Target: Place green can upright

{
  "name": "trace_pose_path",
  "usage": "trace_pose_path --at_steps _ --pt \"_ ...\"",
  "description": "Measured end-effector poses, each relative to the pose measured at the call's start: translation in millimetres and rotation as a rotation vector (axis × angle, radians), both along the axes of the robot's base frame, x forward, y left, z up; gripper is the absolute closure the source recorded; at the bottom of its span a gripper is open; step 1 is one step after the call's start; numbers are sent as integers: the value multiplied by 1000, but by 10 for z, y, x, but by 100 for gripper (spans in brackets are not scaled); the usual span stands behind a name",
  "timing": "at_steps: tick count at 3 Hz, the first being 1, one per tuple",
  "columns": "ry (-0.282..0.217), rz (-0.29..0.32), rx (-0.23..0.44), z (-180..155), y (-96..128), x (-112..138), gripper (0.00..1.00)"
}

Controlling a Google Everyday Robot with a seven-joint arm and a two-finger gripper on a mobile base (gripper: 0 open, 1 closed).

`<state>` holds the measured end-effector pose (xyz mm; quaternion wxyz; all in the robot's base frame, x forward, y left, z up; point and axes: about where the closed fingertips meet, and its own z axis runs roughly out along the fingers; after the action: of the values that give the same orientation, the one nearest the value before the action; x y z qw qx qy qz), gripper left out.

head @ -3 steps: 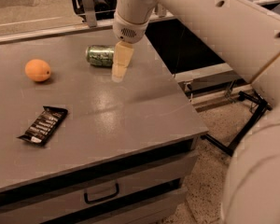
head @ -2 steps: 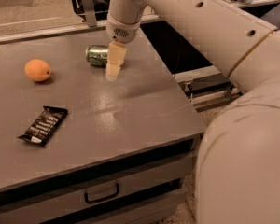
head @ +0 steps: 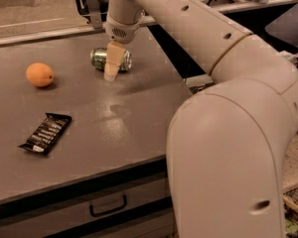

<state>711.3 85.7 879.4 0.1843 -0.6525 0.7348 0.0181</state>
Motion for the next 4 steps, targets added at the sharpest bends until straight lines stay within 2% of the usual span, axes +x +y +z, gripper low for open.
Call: trace_pose_path --at_steps 1,2,3,4 --pt "31 29 -10 -105 247 96 0" --pt "50 49 -21 -175 392 119 0" --pt "61 81 -28 -221 560 143 16" --pt "73 111 -34 -270 667 147 47"
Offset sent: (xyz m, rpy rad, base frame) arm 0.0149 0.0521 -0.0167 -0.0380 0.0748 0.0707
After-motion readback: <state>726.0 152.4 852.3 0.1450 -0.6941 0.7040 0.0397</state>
